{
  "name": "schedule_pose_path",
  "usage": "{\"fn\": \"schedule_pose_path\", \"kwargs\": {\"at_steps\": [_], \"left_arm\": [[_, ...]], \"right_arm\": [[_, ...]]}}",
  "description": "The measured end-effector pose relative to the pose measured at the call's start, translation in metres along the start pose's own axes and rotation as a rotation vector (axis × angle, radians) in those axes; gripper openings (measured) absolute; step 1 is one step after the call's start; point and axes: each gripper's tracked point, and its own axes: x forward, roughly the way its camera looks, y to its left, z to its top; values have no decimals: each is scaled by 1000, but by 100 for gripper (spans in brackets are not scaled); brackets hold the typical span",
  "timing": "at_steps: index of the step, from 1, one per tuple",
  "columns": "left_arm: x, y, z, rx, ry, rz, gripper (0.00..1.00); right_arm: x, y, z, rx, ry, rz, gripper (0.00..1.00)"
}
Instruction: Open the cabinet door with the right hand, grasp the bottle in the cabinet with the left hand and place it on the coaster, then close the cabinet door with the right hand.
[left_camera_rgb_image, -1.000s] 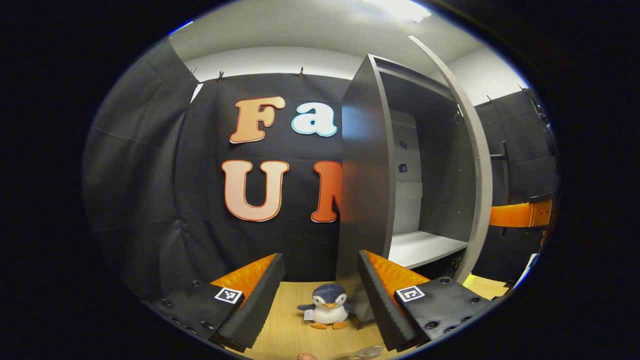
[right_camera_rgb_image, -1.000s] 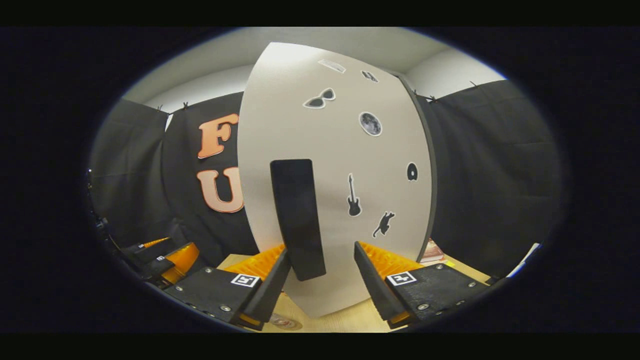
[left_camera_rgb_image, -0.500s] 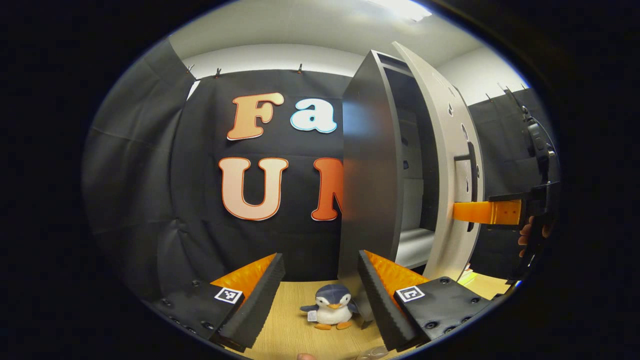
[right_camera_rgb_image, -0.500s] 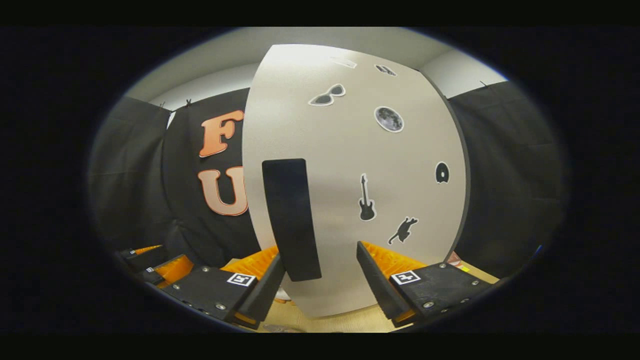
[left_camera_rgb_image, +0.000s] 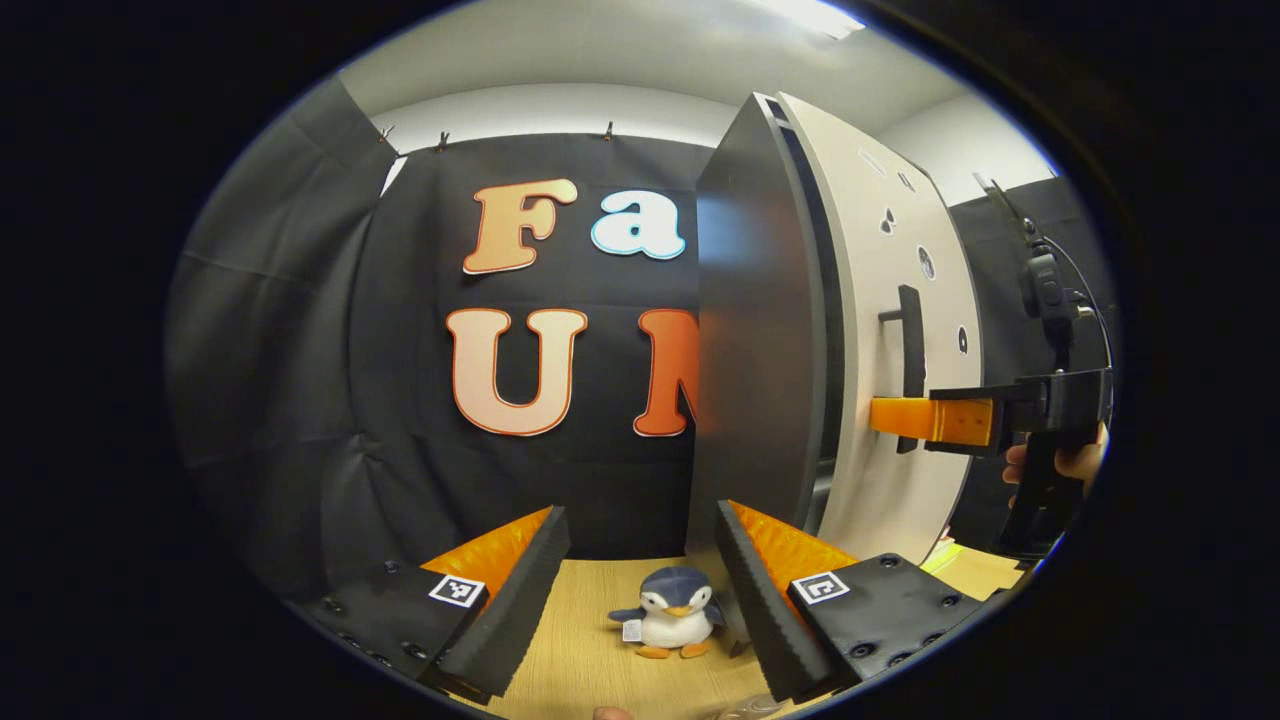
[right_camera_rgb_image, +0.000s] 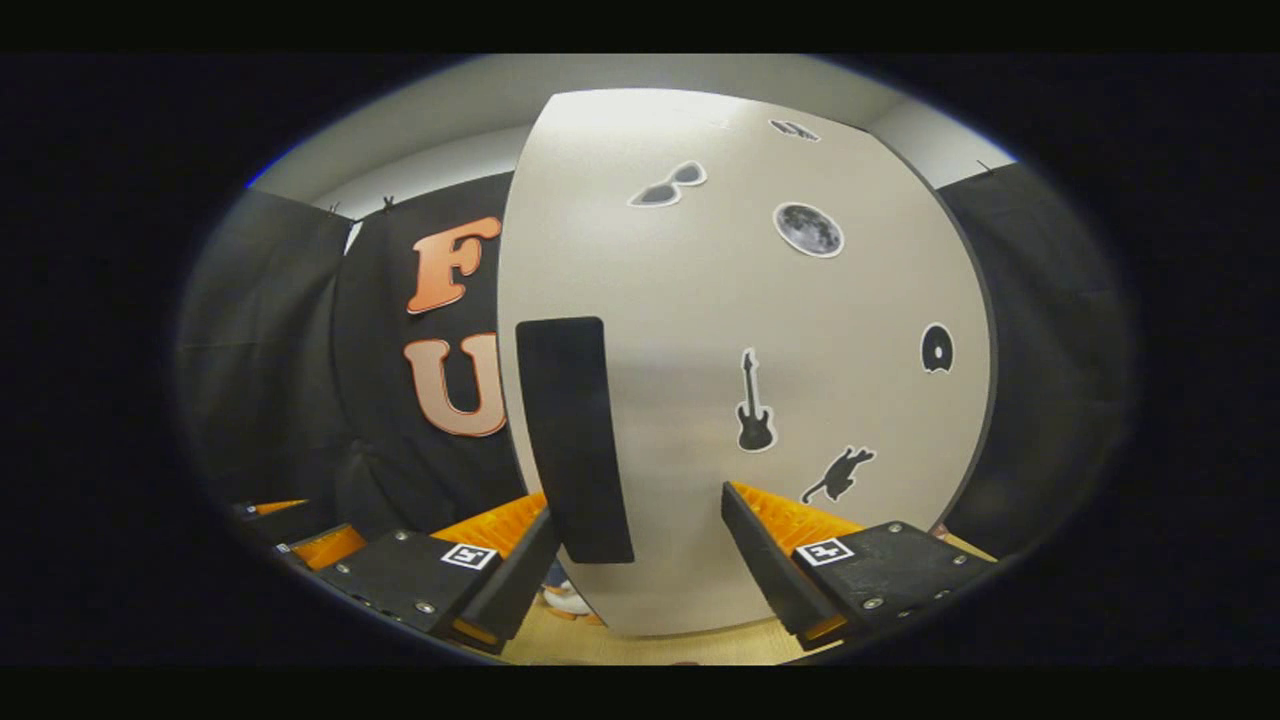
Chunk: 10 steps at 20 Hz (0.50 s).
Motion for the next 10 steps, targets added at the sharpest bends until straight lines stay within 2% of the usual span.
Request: {"fn": "schedule_pose_path", "kwargs": {"at_steps": [2,3,7,10], "left_arm": [[-1,-2,0,7,3,7,94],[-2,-2,1,9,2,11,94],[-10,-4,2,10,3,27,94],[-14,-3,2,5,11,45,94]], "right_arm": [[3,0,0,17,4,7,93],[4,-1,0,12,1,0,97],[11,-11,2,-75,-7,-37,95],[10,-9,1,-66,-8,-30,95]]}}
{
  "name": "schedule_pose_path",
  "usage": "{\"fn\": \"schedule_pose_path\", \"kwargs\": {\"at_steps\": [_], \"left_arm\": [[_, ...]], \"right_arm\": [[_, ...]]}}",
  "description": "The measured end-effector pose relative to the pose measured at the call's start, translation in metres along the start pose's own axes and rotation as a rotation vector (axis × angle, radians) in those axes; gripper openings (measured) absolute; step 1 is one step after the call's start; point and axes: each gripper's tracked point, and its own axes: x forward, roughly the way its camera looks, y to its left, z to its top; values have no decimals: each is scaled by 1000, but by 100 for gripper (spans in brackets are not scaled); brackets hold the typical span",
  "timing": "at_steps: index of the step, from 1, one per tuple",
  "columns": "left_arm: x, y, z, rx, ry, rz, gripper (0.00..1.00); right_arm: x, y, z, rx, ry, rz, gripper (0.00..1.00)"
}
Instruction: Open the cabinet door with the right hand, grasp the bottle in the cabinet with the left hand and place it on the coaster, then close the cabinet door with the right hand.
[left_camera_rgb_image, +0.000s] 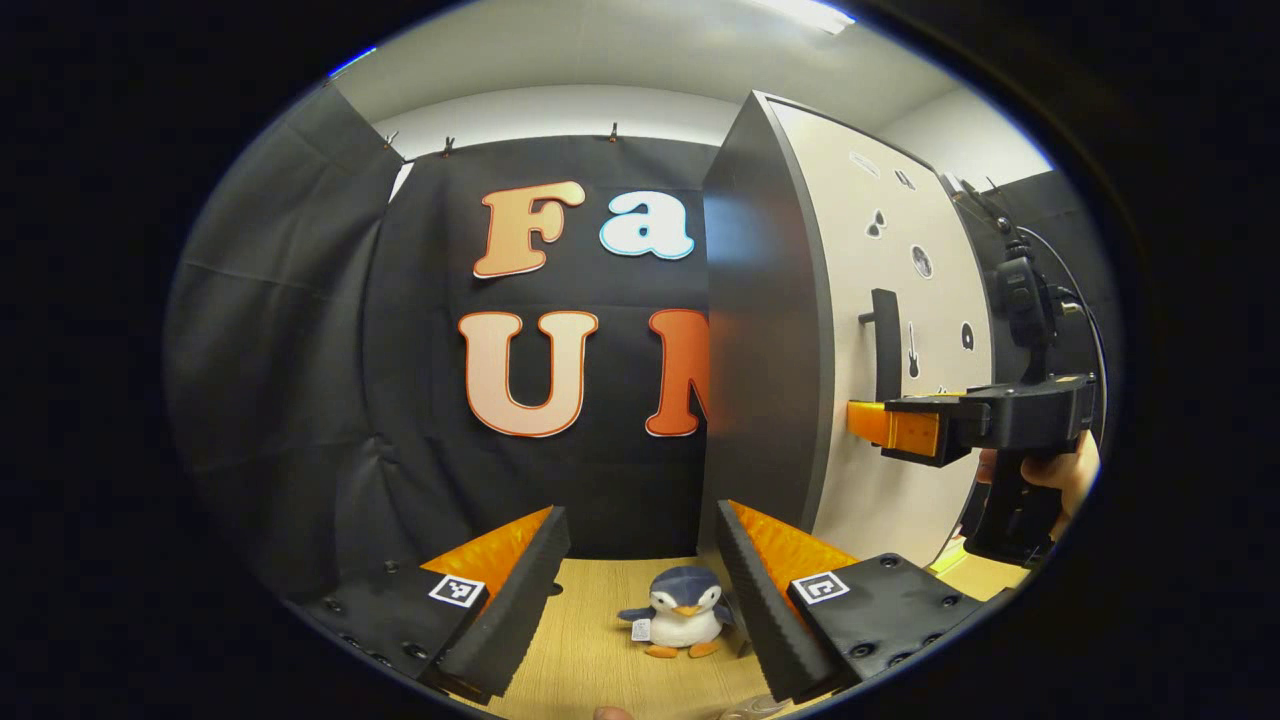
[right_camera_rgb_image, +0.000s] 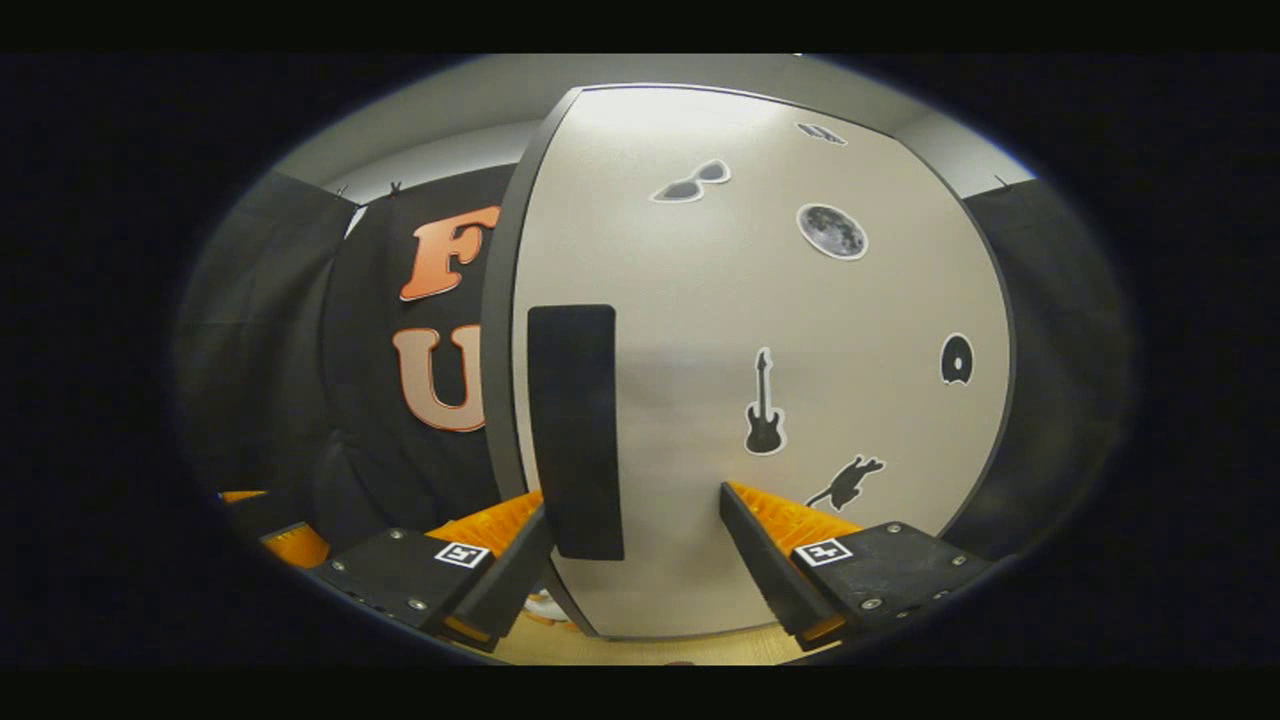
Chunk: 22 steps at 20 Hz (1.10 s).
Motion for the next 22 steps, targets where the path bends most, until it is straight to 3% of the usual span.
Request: {"fn": "schedule_pose_path", "kwargs": {"at_steps": [6,22], "left_arm": [[-20,-10,3,23,6,24,94],[-89,-69,17,27,-19,128,94]], "right_arm": [[-17,6,-9,53,32,69,95],[-160,-56,2,-16,-15,123,95]]}}
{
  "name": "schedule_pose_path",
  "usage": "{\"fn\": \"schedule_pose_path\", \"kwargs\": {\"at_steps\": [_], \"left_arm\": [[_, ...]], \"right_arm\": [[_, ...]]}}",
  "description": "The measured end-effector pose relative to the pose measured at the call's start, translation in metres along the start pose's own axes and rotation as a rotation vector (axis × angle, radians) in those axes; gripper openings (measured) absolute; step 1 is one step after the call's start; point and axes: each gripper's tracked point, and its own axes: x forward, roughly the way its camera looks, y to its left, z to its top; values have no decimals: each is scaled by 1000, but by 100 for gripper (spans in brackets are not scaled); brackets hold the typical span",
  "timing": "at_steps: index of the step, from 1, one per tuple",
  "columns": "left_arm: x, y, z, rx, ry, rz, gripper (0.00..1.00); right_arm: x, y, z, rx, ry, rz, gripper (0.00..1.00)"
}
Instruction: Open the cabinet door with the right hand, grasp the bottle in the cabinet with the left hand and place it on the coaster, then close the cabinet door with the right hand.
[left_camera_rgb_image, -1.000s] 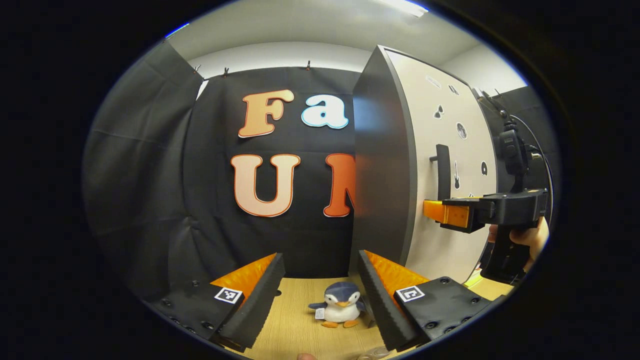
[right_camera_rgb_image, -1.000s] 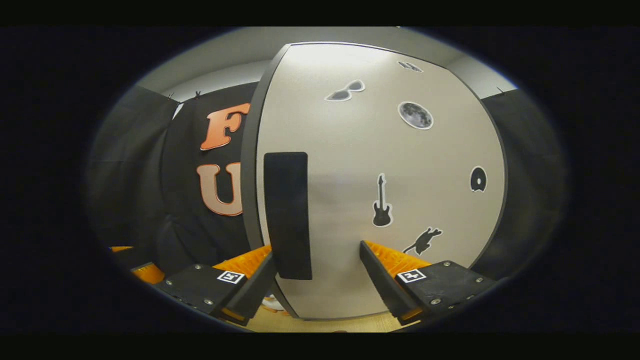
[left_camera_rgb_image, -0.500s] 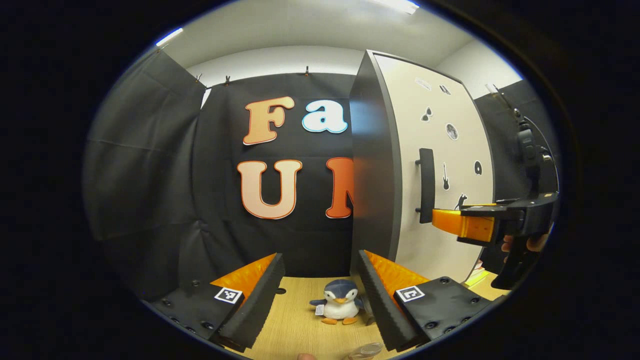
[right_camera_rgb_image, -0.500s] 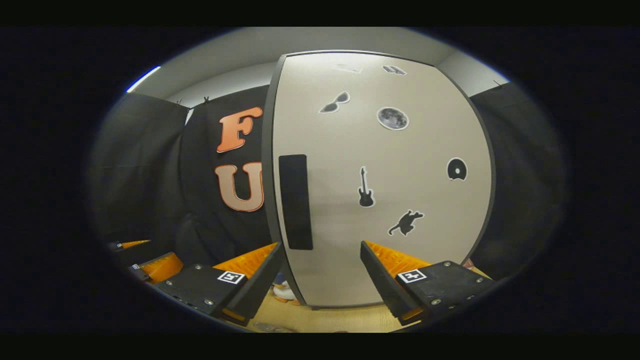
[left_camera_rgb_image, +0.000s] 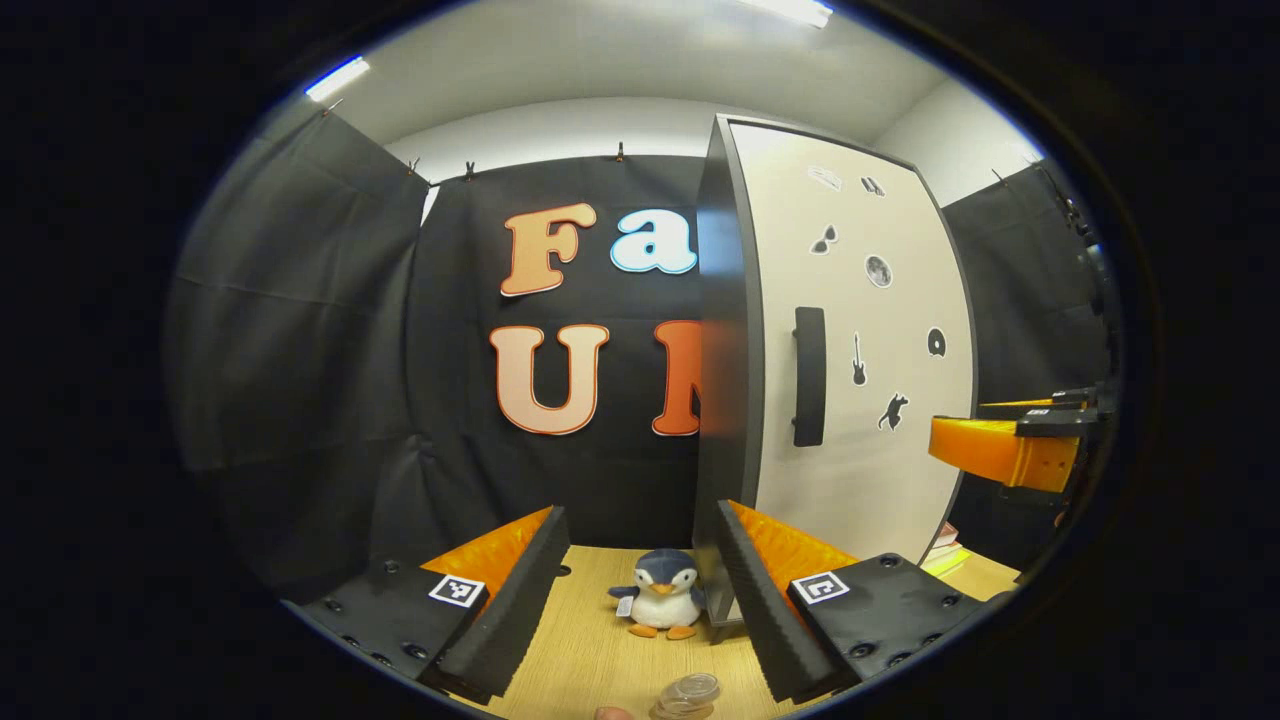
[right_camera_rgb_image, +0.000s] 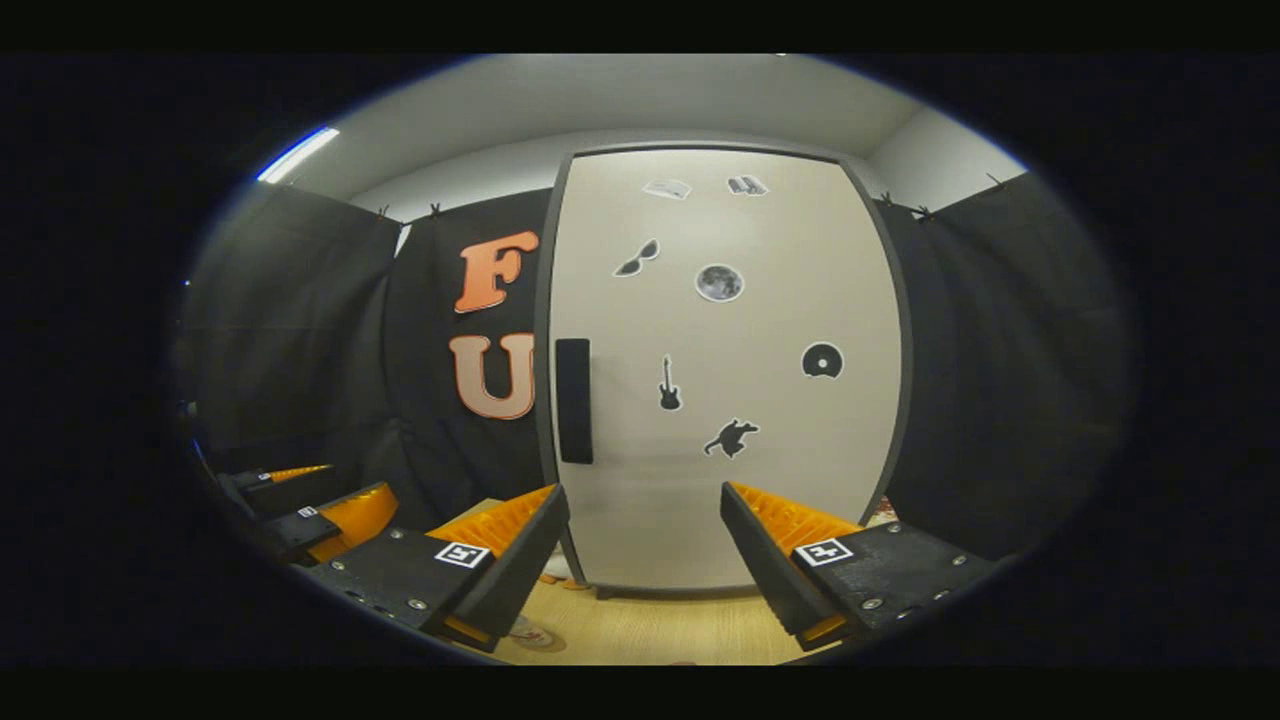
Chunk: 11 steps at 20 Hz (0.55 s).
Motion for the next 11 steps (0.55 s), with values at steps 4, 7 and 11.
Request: {"fn": "schedule_pose_path", "kwargs": {"at_steps": [4,7,11], "left_arm": [[-14,-6,6,9,-17,10,94],[-17,-7,9,9,-19,8,96],[-17,-2,12,8,-19,8,96]], "right_arm": [[-25,-1,5,-4,-17,16,95],[-39,-1,9,-5,-34,11,95],[-46,2,14,-7,-50,-4,95]]}}
